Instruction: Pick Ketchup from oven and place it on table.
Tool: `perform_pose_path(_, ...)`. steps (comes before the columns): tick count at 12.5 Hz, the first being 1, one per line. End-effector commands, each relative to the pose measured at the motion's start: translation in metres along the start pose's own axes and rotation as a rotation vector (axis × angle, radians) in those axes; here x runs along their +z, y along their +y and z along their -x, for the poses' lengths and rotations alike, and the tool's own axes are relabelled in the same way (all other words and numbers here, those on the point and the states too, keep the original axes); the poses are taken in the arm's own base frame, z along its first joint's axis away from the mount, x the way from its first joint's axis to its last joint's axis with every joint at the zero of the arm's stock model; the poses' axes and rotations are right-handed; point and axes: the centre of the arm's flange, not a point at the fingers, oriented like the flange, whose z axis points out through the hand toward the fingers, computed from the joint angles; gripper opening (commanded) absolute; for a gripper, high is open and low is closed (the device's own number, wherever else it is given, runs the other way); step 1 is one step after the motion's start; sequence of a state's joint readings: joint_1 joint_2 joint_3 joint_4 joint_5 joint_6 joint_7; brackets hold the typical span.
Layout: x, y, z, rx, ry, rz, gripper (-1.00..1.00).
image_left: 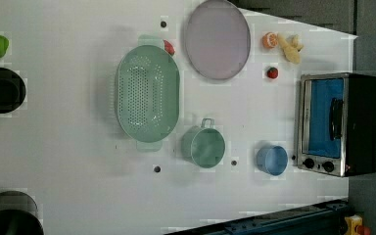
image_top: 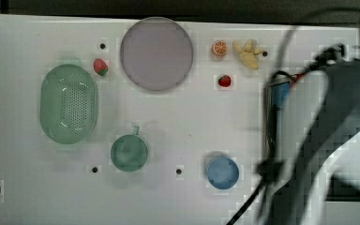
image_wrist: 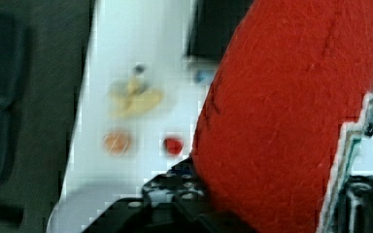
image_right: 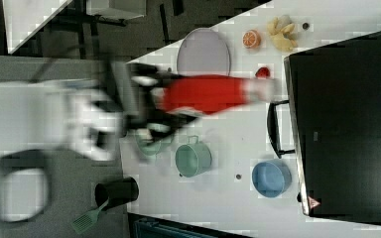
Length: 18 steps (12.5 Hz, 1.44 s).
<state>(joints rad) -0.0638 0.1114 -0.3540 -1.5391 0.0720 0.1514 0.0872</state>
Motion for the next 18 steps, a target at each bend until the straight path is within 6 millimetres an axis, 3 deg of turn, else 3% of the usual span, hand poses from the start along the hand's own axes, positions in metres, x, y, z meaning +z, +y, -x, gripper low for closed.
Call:
perform_pose_path(1, -0.005, -0.059, 0.126, -0.246, -0.058, 0.058, 0.27)
perform_pose_path(4, 0.019, -0.081, 0.198, -0.377, -0.100, 0.103, 0.27)
perform_pose_path(7, 0.063, -0.081, 0.234, -0.437, -0.133, 0.174, 0.27)
perform_pose_path(11, 0.146, -0.064, 0.237, -0.443, -0.118, 0.211, 0.27)
perform_pose_path(16, 0.270, -0.016, 0.235, -0.416, -0.105, 0.197, 0.26)
perform_pose_path(18, 0.311, -0.005, 0.235, -0.412, -0.089, 0.177, 0.27)
